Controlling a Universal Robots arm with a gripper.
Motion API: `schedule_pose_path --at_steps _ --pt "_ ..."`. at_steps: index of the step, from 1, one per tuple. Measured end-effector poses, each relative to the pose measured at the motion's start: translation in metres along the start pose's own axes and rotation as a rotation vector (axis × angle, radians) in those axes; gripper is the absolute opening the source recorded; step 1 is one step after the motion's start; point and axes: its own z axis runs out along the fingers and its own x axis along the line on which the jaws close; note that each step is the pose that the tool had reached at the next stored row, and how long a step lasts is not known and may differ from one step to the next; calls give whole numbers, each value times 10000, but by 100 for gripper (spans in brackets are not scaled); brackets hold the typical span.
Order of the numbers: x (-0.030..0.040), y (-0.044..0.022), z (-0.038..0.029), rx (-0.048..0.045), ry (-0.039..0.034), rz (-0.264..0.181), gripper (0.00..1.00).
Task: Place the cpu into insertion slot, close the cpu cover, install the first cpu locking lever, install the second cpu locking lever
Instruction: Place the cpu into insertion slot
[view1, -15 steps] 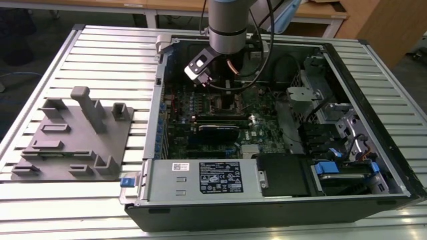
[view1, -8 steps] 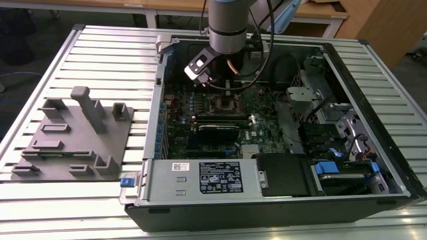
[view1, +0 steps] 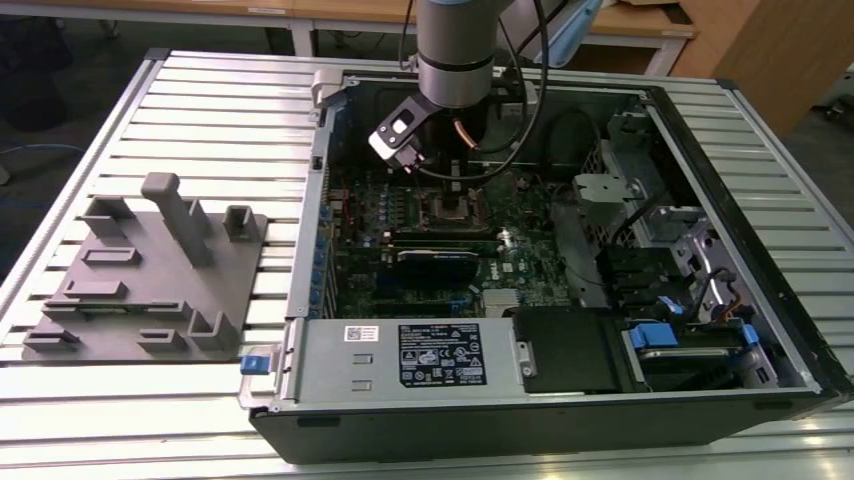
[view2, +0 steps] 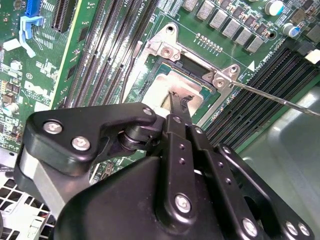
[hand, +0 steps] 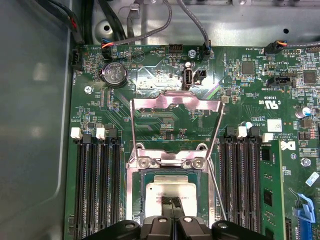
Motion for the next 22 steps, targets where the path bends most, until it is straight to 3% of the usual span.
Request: schedule_pose_path --at_steps 17,22 --pt "0 2 -23 0 1 0 10" --pt "0 2 -23 107 -3 0 10"
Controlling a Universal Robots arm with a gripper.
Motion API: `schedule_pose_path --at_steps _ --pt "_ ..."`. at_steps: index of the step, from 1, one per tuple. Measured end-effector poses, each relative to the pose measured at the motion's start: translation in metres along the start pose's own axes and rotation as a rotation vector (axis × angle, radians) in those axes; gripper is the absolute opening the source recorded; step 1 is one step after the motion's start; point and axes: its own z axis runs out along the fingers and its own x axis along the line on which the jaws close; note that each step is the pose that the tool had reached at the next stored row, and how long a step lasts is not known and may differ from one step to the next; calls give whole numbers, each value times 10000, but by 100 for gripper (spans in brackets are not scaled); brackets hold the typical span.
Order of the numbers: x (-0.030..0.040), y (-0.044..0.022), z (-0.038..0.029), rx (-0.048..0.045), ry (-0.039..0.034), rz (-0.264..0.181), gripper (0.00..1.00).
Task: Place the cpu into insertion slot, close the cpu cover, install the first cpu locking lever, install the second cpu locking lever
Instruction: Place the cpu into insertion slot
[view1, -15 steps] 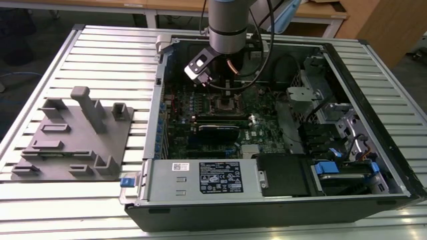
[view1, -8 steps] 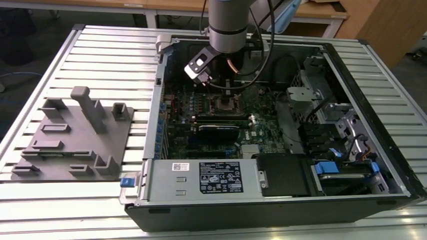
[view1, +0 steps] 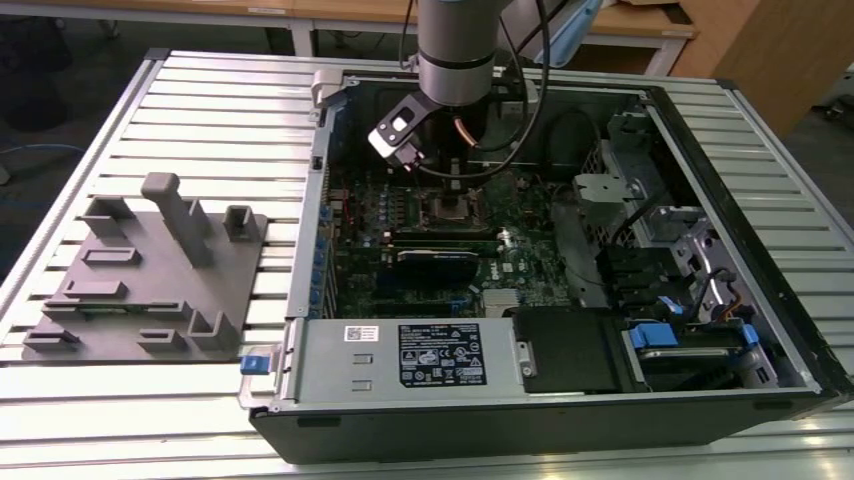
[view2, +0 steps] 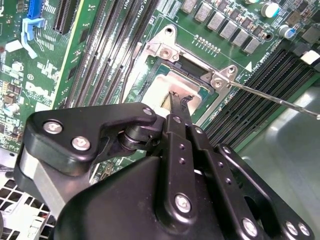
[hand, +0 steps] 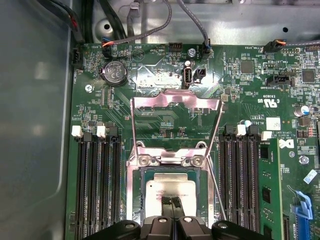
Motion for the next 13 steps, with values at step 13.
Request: schedule_pose_path --at_steps 13 --pt "0 0 1 222 -1 -2 10"
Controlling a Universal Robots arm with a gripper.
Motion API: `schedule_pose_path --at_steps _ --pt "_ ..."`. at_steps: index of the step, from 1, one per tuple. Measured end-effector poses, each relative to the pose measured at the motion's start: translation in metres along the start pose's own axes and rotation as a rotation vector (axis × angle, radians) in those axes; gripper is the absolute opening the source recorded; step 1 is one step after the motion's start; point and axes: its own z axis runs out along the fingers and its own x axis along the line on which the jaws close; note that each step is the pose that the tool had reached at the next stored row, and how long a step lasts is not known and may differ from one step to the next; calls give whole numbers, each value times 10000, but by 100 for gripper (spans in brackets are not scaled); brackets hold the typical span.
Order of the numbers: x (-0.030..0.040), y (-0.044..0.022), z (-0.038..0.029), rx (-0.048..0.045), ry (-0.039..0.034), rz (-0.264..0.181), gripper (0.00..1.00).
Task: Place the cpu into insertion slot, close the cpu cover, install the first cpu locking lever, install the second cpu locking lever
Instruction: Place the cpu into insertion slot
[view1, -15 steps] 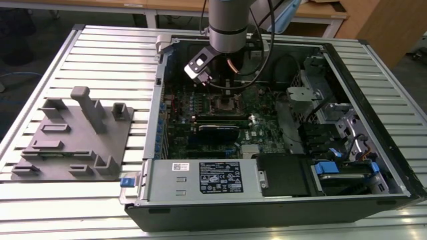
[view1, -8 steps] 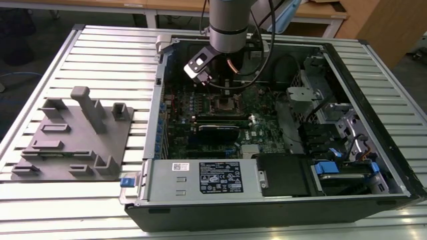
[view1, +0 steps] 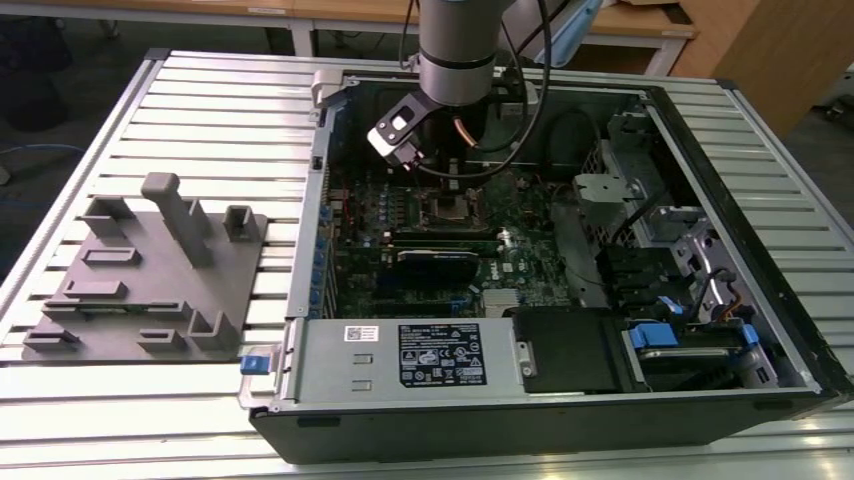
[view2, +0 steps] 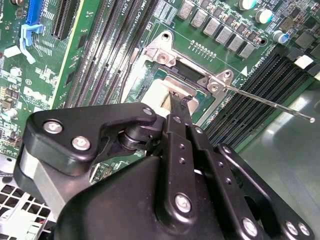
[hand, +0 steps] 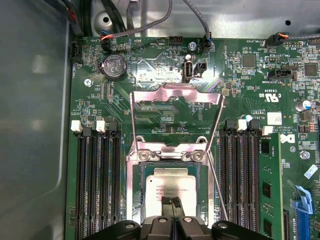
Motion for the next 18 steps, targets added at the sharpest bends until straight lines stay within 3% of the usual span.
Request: schedule_pose_path --at_steps 13,15,18 --pt "0 0 0 11 1 0 10" --pt "0 0 0 178 -2 -1 10" --pt "0 0 -2 177 -1 -1 10"
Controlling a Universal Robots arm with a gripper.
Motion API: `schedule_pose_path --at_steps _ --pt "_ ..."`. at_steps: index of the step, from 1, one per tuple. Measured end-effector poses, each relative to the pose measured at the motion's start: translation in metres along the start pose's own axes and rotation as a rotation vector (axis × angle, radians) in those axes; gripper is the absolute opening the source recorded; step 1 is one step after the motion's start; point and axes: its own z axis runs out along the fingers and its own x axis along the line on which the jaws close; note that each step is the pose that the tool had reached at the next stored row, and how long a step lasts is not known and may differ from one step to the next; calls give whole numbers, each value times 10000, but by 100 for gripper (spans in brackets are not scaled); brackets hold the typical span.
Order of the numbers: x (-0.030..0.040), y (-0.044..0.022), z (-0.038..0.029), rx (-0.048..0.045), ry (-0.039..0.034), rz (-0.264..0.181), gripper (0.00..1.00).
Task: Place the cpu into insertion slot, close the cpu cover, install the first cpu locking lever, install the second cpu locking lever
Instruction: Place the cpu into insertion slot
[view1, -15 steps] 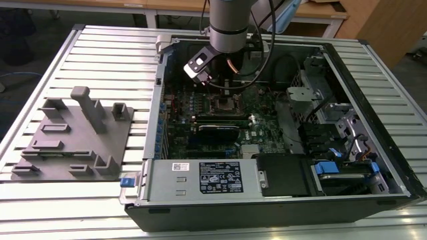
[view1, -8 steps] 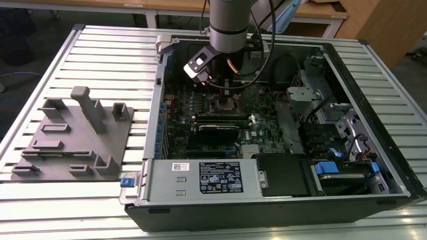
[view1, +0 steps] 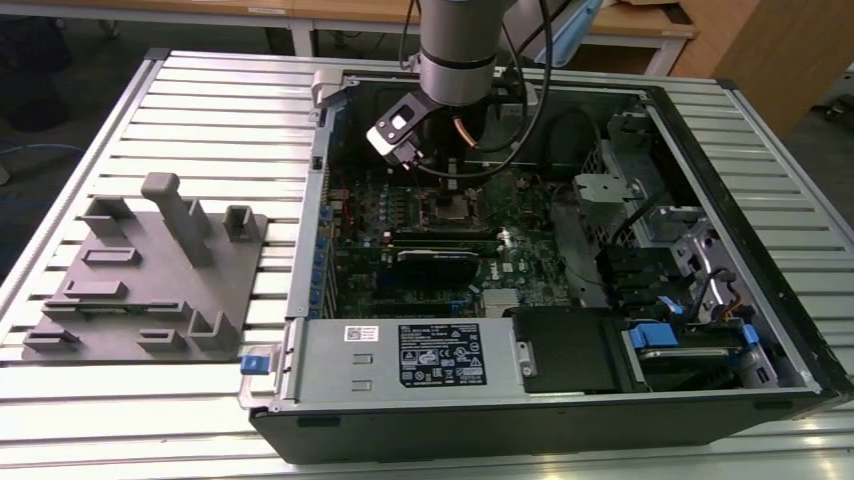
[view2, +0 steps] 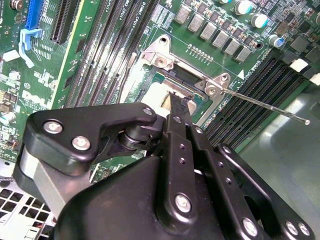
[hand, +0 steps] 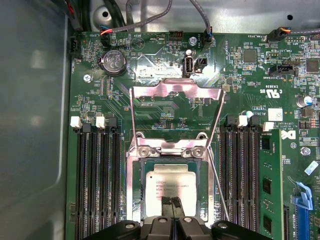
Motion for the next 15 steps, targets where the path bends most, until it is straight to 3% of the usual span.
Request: schedule_pose_path --at_steps 9,15 --pt "0 4 -45 0 1 -1 10" --pt "0 64 -44 9 5 0 10"
